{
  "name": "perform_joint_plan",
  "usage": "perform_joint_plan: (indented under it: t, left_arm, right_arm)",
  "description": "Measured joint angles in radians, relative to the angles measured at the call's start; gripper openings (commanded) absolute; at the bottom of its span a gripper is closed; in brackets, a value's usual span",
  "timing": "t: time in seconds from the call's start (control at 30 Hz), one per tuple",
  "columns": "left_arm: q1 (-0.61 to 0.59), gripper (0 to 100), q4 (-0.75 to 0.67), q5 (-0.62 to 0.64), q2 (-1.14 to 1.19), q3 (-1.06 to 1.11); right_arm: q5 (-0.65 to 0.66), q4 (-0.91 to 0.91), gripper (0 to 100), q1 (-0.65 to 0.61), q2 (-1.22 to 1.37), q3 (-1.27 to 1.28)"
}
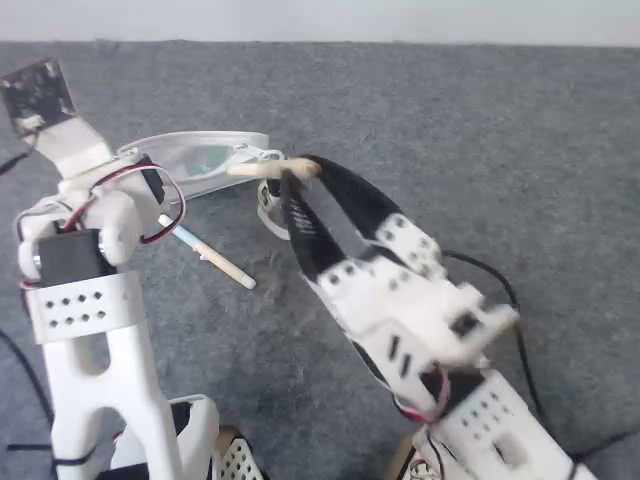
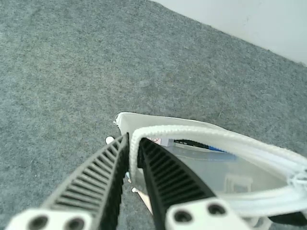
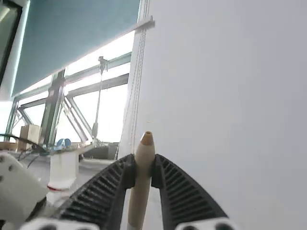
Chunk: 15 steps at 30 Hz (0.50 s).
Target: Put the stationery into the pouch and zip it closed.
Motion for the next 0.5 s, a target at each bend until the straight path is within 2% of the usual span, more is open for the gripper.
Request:
perform_joint_plan:
  t: [0.3, 0.5]
  left_arm:
    - [0.0, 1, 0.0, 0.0, 0.0, 0.0]
    - [0.0, 1, 0.0, 0.0, 0.0, 0.0]
  right_arm:
    - [0.002, -0.13, 0.6, 0.0, 0.33, -0.071]
    - [0.002, -0.233, 0.6, 0.0, 0.362, -0.08]
